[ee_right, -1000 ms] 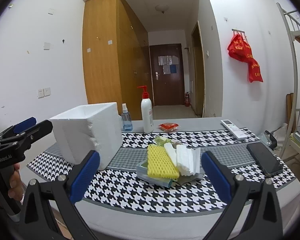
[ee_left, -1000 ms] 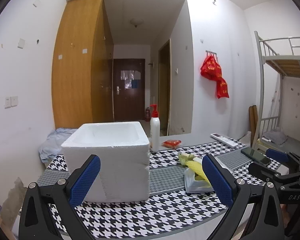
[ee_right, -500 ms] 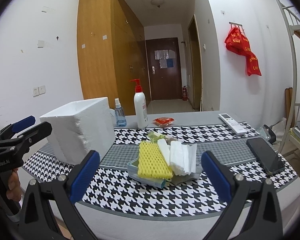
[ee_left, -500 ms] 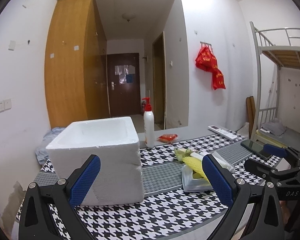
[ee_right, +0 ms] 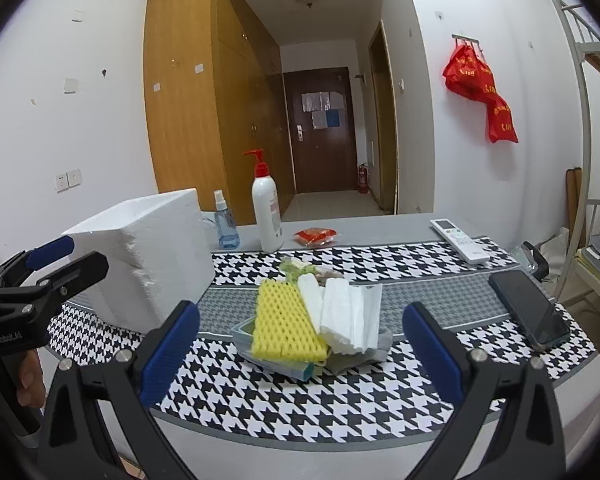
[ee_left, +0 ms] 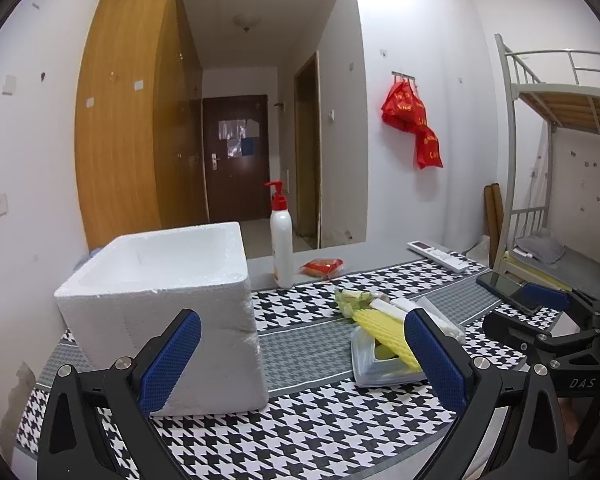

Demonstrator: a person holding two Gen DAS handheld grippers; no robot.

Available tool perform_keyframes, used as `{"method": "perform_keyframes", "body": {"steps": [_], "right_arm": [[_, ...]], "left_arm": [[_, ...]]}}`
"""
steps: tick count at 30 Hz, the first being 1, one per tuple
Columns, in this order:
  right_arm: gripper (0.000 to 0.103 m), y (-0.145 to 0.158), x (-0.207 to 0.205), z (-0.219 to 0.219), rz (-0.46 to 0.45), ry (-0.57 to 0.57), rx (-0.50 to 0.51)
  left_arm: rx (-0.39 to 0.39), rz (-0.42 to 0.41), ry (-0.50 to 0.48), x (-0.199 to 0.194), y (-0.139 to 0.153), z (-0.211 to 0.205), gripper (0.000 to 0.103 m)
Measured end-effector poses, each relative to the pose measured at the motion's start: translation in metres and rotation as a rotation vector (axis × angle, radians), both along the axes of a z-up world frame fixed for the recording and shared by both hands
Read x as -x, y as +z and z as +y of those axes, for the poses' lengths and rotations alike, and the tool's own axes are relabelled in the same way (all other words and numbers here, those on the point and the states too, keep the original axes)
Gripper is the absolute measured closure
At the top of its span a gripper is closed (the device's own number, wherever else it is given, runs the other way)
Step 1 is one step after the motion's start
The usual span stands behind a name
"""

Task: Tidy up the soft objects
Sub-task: 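Move both tools toward the tray of yellow net and white tissues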

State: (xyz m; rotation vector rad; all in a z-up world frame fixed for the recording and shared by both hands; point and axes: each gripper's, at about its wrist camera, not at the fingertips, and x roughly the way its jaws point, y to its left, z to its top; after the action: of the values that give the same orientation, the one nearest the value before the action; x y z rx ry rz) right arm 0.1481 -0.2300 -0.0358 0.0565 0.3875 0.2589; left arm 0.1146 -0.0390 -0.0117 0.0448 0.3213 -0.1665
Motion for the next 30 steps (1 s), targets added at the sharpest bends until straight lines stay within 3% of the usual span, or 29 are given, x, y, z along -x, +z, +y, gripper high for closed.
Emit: {"method": "perform_keyframes", "body": {"steps": [30], "right_arm": [[0.0, -0.02, -0.037, -0.011, 0.08, -0.035, 0.002]], "left_arm": [[-0.032, 0.131, -0.101, -0.05, -0.024, -0.028, 0.001]]}}
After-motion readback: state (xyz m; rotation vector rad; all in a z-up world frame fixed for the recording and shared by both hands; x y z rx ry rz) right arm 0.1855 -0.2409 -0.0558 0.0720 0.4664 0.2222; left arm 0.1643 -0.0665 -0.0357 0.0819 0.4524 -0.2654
